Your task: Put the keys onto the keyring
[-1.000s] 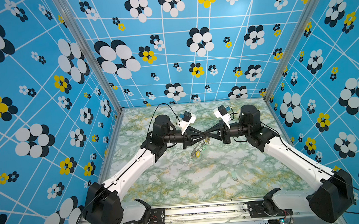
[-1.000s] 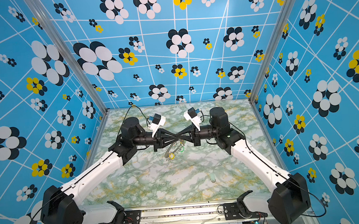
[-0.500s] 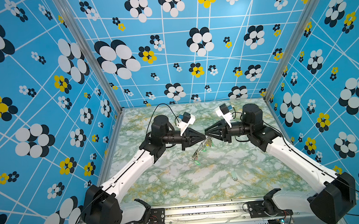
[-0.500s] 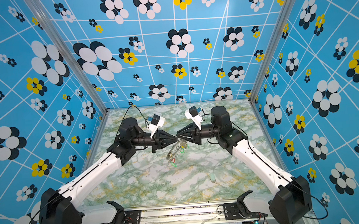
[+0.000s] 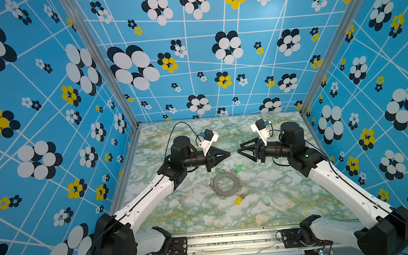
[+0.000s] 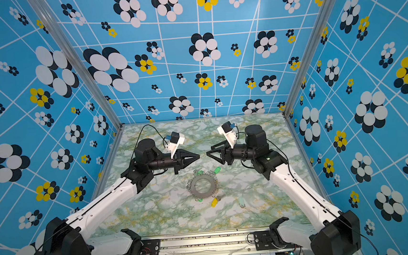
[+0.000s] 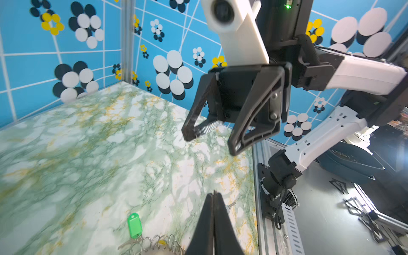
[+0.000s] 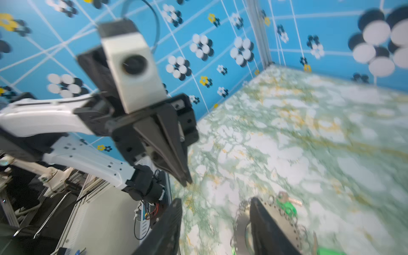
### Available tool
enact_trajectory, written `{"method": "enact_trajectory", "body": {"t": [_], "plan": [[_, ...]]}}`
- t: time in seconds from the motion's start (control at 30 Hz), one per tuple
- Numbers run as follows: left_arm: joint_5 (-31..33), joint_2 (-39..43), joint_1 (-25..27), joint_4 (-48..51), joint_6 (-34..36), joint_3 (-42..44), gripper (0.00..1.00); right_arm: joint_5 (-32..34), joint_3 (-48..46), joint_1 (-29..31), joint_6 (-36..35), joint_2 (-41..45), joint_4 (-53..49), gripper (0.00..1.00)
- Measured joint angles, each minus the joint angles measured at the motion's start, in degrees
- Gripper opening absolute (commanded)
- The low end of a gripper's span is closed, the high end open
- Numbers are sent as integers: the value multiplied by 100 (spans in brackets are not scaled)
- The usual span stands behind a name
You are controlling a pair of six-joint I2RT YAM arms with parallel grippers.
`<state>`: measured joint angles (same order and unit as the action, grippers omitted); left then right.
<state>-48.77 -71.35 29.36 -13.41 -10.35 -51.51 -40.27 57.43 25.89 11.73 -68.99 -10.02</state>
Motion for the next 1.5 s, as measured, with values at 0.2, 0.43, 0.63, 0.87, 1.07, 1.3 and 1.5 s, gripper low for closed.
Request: {"method": "enact_trajectory", "body": {"t": [0.2, 0.43, 0.63, 0.87, 1.07, 1.3, 1.5], "plan": [[997, 205, -11, 658, 140, 337, 56, 1226, -704, 315, 481, -723, -890, 57], [1379, 214, -15, 789, 44, 656, 59, 1768, -756, 260, 330, -1714, -1158, 49], [1436, 273, -15, 817, 48, 660, 58, 1508, -603, 46, -9, -2553, -1115, 48], [1434, 323, -28, 833, 52, 682, 59, 1016, -555, -63, -234, -2791, -986, 45], [1432, 323, -59, 826, 52, 682, 59, 798, -555, -17, -339, -2892, -907, 43], [1429, 323, -66, 828, 52, 682, 59, 802, -555, 46, -409, -2999, -901, 36], [1429, 323, -92, 828, 52, 684, 59, 802, -555, 83, -516, -2999, -868, 26]]}}
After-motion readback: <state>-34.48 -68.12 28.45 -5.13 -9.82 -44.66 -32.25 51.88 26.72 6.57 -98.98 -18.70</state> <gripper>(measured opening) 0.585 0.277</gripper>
